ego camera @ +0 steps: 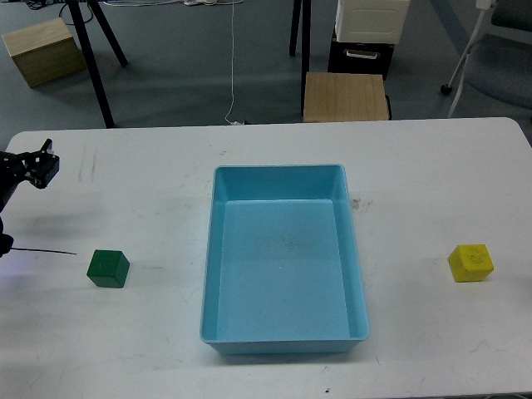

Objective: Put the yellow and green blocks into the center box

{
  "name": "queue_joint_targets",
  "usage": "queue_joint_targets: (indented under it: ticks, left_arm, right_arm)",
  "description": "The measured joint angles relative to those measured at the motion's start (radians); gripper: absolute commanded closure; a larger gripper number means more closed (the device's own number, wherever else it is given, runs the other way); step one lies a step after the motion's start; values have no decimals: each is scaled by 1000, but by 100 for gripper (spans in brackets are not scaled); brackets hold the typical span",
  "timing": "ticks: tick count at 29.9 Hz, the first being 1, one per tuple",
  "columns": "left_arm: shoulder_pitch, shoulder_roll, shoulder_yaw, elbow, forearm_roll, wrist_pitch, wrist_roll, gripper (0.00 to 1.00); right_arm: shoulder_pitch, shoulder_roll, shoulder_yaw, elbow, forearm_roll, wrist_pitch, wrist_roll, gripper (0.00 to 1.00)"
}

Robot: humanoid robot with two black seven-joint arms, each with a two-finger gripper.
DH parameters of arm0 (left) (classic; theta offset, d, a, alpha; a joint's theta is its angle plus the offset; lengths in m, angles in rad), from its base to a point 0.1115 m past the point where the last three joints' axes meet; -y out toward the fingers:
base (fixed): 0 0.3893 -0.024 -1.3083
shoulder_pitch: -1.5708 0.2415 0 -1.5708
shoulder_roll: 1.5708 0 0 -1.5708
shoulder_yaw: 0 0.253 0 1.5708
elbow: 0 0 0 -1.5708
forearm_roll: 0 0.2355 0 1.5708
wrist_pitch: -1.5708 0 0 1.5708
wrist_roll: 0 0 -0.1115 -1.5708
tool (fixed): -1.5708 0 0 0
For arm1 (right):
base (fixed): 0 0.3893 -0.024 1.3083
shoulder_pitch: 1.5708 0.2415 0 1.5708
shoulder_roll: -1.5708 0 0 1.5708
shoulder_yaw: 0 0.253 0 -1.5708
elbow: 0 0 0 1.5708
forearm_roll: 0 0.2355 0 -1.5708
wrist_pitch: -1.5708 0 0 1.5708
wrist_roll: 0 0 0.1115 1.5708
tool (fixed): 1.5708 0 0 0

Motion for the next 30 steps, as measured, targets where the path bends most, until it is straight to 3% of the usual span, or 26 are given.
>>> queue_joint_targets:
  ticks: [19, 30]
  left_arm:
    - [5, -42, -1, -2, 61, 2, 0, 0]
    - [-2, -53, 1, -2, 67, 2, 0, 0]
  right_arm:
    - [11, 131, -69, -93, -2, -3, 4, 1]
    - [46, 150, -83, 0, -14, 10, 7, 1]
